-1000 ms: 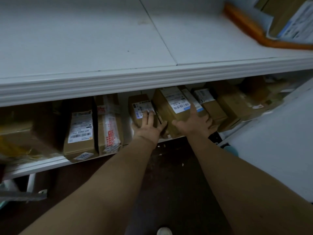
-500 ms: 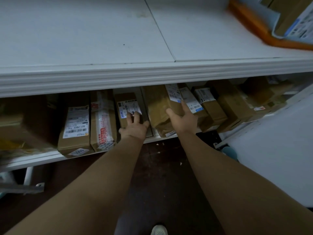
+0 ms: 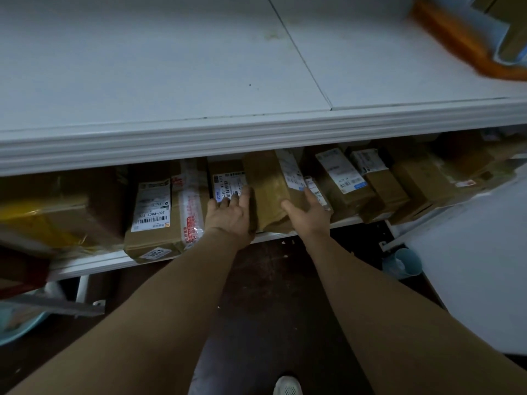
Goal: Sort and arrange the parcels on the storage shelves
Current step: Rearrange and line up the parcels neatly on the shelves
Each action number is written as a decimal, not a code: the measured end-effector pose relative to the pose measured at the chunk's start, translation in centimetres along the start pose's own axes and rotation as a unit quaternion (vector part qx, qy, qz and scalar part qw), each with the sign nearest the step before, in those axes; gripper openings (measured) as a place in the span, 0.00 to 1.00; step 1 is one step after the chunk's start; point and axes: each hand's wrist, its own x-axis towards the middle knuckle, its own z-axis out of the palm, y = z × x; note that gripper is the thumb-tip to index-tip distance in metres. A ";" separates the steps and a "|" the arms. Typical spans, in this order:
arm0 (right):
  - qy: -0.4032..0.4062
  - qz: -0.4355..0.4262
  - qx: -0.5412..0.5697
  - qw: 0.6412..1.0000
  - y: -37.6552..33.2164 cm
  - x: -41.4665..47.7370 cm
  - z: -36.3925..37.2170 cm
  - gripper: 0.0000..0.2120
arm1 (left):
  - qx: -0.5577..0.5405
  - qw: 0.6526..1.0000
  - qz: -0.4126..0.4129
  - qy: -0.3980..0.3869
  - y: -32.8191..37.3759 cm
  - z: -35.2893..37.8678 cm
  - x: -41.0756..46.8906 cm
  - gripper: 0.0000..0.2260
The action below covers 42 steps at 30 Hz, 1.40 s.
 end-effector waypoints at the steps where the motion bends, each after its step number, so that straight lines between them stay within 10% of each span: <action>1: 0.008 -0.004 -0.020 1.000 0.1 0.3 0.1 0.39 | 0.006 1.000 0.006 0.002 0.0 -0.1 0.0 0.46; 14: -0.051 -0.021 -0.128 0.990 1.6 1.0 2.8 0.30 | 0.016 0.994 0.095 0.047 1.6 0.6 0.1 0.34; 19: 0.106 -0.047 -0.168 0.979 3.3 2.4 0.2 0.24 | 0.060 0.990 0.114 0.062 3.7 0.9 0.9 0.26; 26: 0.030 -0.048 -0.167 0.984 4.8 4.6 -1.0 0.27 | 0.083 0.992 0.073 0.069 5.5 1.2 2.5 0.25; 33: 0.192 -0.037 -0.237 0.952 4.4 6.4 -4.2 0.32 | 0.074 0.984 0.136 0.084 8.6 0.1 3.2 0.28; 42: 0.109 -0.056 -0.208 0.970 4.6 7.4 -7.7 0.30 | 0.126 0.975 0.181 0.009 12.7 -0.8 3.5 0.19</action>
